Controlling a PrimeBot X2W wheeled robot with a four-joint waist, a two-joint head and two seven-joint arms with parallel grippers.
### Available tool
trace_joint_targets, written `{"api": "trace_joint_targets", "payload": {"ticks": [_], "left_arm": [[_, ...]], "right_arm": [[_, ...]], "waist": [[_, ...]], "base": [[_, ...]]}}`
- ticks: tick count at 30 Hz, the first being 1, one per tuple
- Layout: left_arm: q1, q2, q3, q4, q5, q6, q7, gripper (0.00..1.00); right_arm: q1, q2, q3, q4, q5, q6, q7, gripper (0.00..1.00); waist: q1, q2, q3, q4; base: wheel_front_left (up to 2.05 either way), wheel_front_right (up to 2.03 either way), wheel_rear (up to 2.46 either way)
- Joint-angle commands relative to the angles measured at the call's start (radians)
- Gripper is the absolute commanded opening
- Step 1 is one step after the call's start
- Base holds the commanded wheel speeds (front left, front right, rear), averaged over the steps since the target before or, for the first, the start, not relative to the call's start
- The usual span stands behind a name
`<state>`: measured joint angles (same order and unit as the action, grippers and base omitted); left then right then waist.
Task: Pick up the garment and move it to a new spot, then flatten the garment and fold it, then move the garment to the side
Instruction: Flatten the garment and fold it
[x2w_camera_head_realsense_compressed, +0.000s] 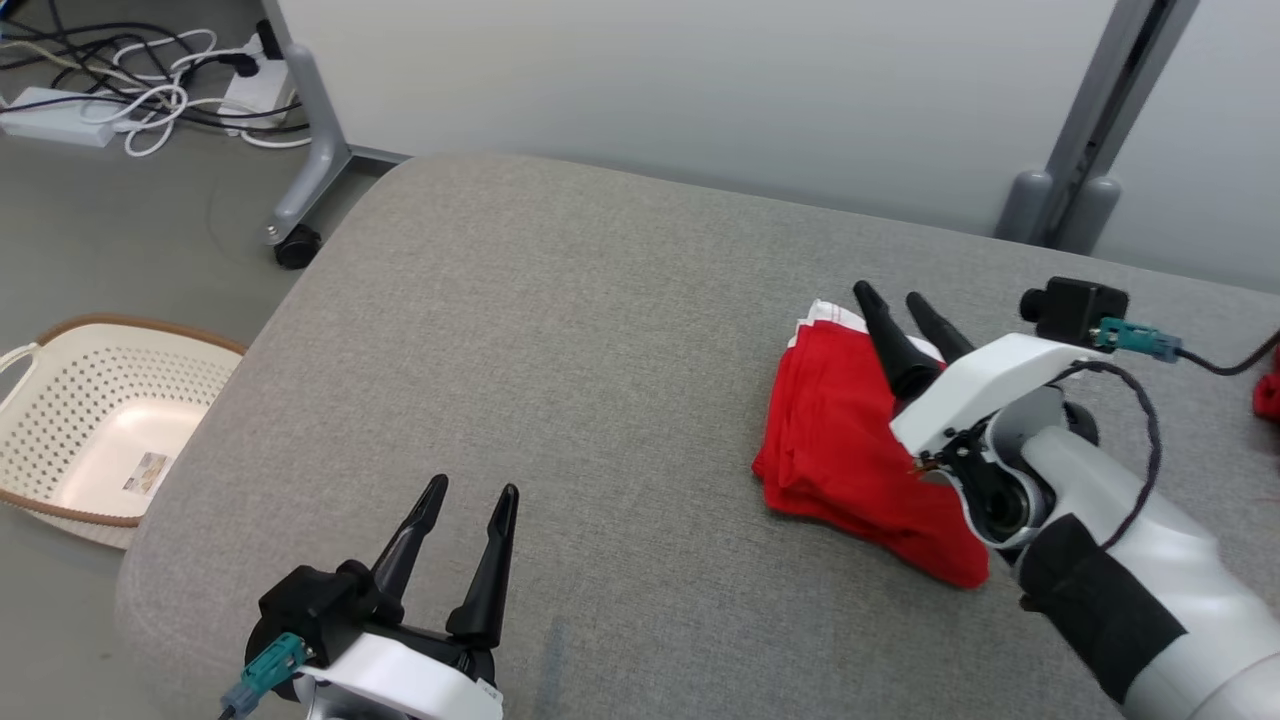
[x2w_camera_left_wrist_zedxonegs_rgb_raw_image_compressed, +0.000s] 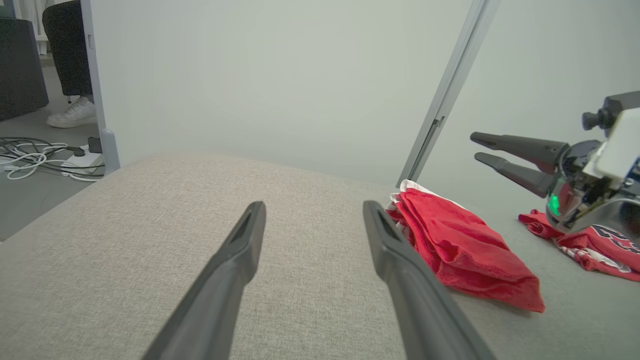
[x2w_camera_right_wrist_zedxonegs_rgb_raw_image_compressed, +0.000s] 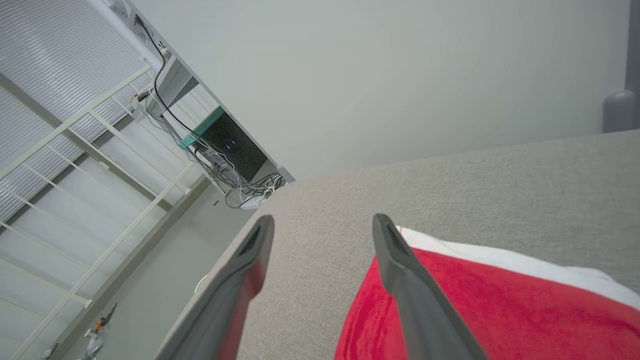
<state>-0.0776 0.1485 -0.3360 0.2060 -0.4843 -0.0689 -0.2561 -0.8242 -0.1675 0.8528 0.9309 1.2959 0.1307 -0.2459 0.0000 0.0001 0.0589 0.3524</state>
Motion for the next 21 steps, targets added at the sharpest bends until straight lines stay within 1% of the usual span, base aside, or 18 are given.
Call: {"api": "trace_joint_targets", "payload": {"ticks": [1, 4, 5, 7, 12, 13, 17, 21], "left_arm": [[0.006, 0.003, 0.001, -0.001, -0.001, 0.005, -0.004, 1.0], [0.017, 0.001, 0.004, -0.006, 0.0, 0.01, -0.005, 1.0], [0.022, 0.001, 0.006, -0.007, 0.0, 0.012, -0.006, 1.0], [0.028, 0.0, 0.005, -0.01, 0.001, 0.014, -0.006, 1.0], [0.037, 0.004, 0.016, -0.025, 0.004, 0.02, -0.007, 1.0], [0.043, 0.006, 0.021, -0.029, 0.004, 0.023, -0.007, 1.0], [0.064, 0.022, 0.074, -0.048, -0.009, 0.039, -0.008, 1.0], [0.09, 0.039, 0.151, -0.082, -0.003, 0.053, -0.008, 1.0]], "right_arm": [[0.019, -0.028, -0.007, -0.019, -0.02, 0.0, -0.013, 1.0], [0.04, -0.092, -0.047, -0.06, -0.065, 0.0, -0.021, 1.0], [0.049, -0.115, -0.072, -0.07, -0.093, 0.0, -0.021, 1.0], [0.09, -0.14, -0.128, -0.094, -0.147, 0.0, -0.02, 1.0], [0.219, -0.18, -0.337, -0.195, -0.328, 0.0, -0.02, 1.0], [0.255, -0.181, -0.381, -0.233, -0.38, 0.0, -0.02, 1.0], [0.408, -0.148, -0.528, -0.406, -0.576, 0.0, -0.019, 1.0], [0.555, -0.094, -0.644, -0.579, -0.738, 0.0, -0.018, 1.0]], "waist": [[0.0, -0.0001, -0.015, -0.026], [0.0, -0.0001, -0.028, -0.056], [0.0, -0.0001, -0.031, -0.066], [0.0, -0.0001, -0.036, -0.08], [0.0, -0.0001, -0.049, -0.106], [0.0, -0.0001, -0.053, -0.115], [0.0, -0.0001, -0.063, -0.17], [0.0, -0.0001, -0.061, -0.226]], "base": [[0.0, 0.0, 0.0], [0.0, 0.0, 0.0], [0.0, 0.0, 0.0], [0.0, 0.0, 0.0], [0.0, 0.0, 0.0], [0.0, 0.0, 0.0], [0.0, 0.0, 0.0], [0.0, 0.0, 0.0]]}}
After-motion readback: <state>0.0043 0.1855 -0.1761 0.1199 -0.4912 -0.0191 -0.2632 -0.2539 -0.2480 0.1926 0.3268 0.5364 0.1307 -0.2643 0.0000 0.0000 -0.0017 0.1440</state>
